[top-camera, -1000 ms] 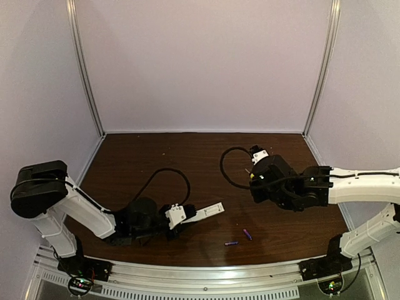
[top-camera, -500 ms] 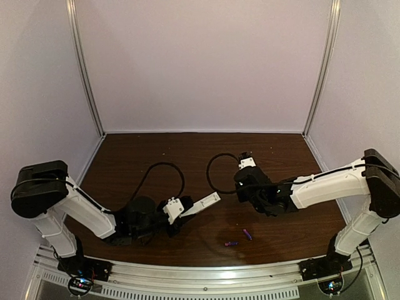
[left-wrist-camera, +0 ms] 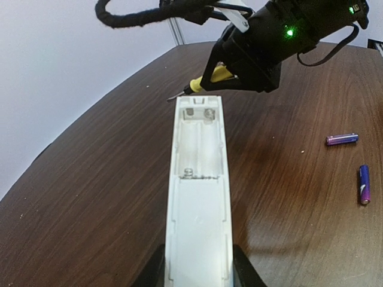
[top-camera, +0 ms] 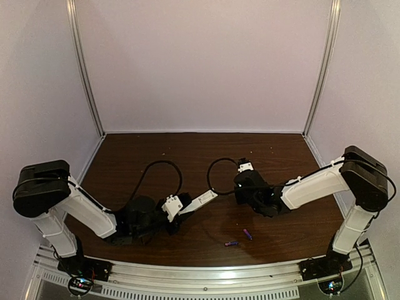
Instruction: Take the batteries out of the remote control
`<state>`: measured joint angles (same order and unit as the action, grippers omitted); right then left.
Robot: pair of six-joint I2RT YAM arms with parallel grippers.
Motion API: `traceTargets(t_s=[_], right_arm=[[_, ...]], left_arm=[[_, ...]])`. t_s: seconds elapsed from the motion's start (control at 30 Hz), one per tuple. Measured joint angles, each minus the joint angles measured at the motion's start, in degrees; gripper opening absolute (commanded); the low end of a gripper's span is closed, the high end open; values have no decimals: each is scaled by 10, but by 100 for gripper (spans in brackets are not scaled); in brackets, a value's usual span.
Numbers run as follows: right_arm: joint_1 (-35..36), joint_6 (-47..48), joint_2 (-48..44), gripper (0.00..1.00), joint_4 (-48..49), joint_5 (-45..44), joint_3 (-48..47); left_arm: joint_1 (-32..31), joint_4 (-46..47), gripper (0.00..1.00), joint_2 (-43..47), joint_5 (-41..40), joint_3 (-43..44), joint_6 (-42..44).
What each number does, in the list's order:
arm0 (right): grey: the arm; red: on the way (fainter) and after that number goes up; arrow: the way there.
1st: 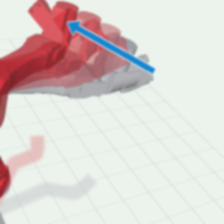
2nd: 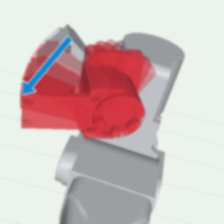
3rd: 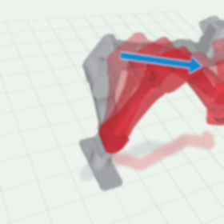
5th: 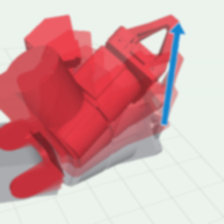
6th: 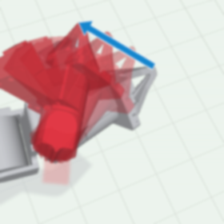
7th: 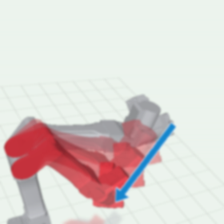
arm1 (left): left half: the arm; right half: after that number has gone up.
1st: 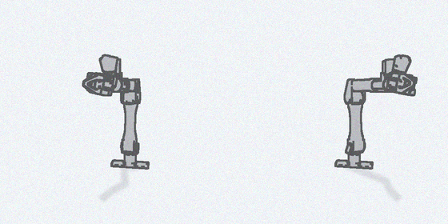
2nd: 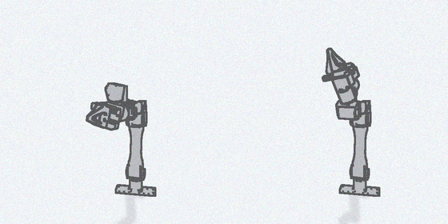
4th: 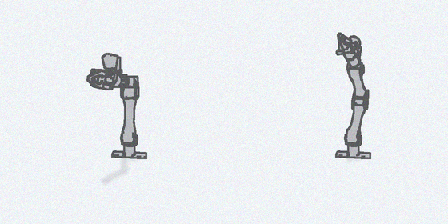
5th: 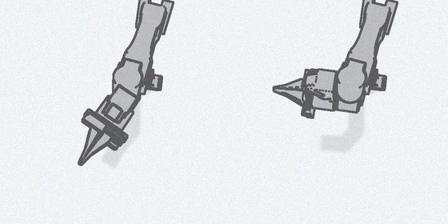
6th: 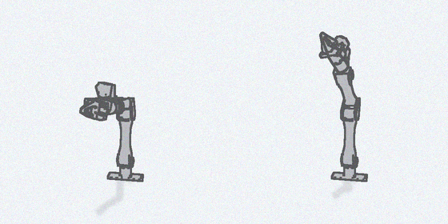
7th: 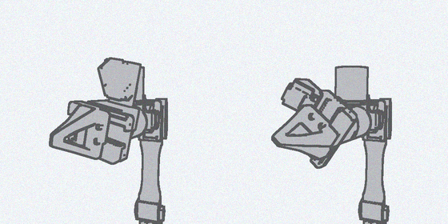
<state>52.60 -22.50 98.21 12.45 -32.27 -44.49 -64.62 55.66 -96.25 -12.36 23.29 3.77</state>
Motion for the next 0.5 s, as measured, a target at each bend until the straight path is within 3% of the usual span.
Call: traceTargets(t_s=[0.5], right_arm=[[-4,-24,33,15,26,31,9]], left_arm=[[5,0,0,-1,-10,-7,-4]])
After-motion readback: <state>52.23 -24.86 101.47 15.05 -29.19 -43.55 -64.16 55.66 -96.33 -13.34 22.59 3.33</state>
